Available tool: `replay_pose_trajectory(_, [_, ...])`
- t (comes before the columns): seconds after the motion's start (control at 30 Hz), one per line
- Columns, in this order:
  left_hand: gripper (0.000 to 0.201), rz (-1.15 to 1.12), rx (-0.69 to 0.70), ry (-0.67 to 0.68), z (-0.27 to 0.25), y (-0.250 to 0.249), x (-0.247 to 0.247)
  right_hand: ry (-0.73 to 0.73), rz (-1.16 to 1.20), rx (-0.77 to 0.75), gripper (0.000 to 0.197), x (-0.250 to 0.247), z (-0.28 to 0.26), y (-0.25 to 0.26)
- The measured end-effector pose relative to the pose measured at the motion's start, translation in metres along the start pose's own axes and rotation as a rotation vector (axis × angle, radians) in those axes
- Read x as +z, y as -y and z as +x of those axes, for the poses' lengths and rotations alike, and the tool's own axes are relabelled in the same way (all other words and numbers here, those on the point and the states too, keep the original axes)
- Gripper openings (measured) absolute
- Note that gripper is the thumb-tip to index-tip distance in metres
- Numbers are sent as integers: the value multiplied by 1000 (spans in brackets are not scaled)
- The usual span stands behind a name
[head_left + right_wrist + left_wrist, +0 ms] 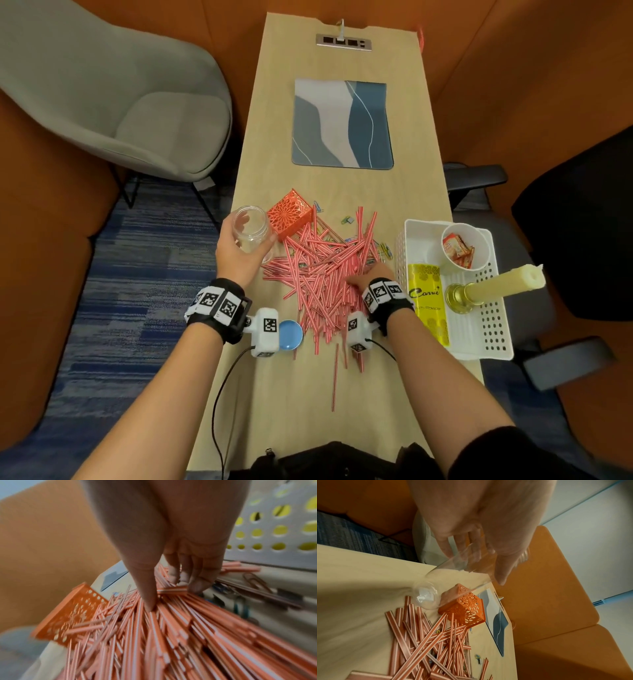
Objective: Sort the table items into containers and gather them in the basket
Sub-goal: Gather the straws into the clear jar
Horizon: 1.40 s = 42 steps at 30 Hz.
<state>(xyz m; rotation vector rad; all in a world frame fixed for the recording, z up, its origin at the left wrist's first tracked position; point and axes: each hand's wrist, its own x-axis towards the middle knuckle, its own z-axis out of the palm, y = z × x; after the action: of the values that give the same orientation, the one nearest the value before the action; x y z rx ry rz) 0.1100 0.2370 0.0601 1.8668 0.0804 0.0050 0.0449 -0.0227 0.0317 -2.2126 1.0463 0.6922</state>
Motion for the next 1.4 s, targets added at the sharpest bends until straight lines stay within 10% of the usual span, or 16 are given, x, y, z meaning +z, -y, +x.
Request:
replay_pose_trajectory(0.57, [66, -39, 78, 169, -61, -24, 12, -116, 883, -152, 28, -2, -11, -20])
replay_pose_trajectory(0.93, [73, 150, 117, 425, -93, -28, 28, -335, 1462, -670, 30, -125, -139, 55])
replay_pose_trajectory(1.4, [80, 150, 217, 494, -108, -61, 38, -239, 1172, -826, 27, -39, -162, 54])
